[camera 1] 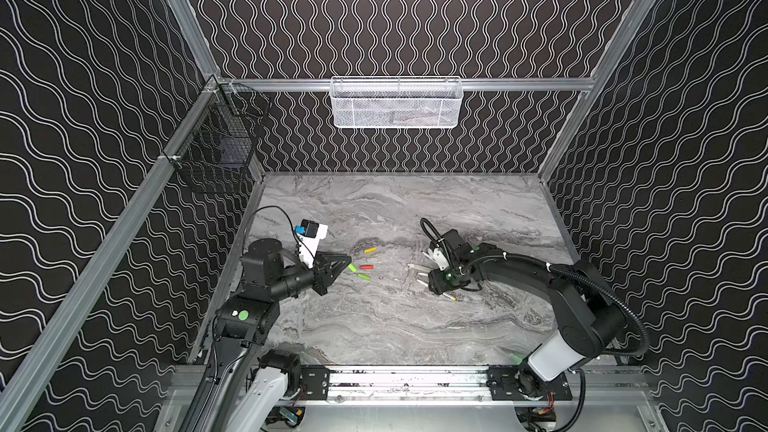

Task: Insert the pens into the pen caps
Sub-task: 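Grasp the white pen with red lettering with the right gripper, then lift the white pen and bring its tip toward the green cap in the left gripper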

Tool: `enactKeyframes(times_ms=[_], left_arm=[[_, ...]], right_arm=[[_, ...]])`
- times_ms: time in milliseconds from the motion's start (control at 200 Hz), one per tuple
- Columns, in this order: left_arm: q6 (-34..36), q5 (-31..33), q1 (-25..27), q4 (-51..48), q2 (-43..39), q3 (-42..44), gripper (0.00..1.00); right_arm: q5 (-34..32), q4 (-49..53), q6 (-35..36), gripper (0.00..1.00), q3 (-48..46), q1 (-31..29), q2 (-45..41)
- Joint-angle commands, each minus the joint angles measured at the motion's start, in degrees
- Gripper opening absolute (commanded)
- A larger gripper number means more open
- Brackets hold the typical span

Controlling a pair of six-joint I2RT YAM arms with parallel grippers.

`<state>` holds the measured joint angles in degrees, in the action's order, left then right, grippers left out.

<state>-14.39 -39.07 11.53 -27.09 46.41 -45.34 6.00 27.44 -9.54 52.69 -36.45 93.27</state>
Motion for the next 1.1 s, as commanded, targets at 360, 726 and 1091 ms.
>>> enactKeyframes(times_ms=[360,726,1091], left_arm=[[0.74,-0.04,-0.02,1.26,0.17,-0.17,0.00],[0.52,0.13,-0.02,1.28,-0.57,-0.10,0.00],[0.33,0.00,-0.02,1.42,-1.22,-0.01,0.00]], right_arm=[[-0.64,1.97,-0.46,0.46,-1.01,-3.82,1.03],[-6.55,6.18,-2.06,0.23,2.90,-11.11,6.42],[0.47,3.95,0.05,0.03,6.02,-15.26,5.14]])
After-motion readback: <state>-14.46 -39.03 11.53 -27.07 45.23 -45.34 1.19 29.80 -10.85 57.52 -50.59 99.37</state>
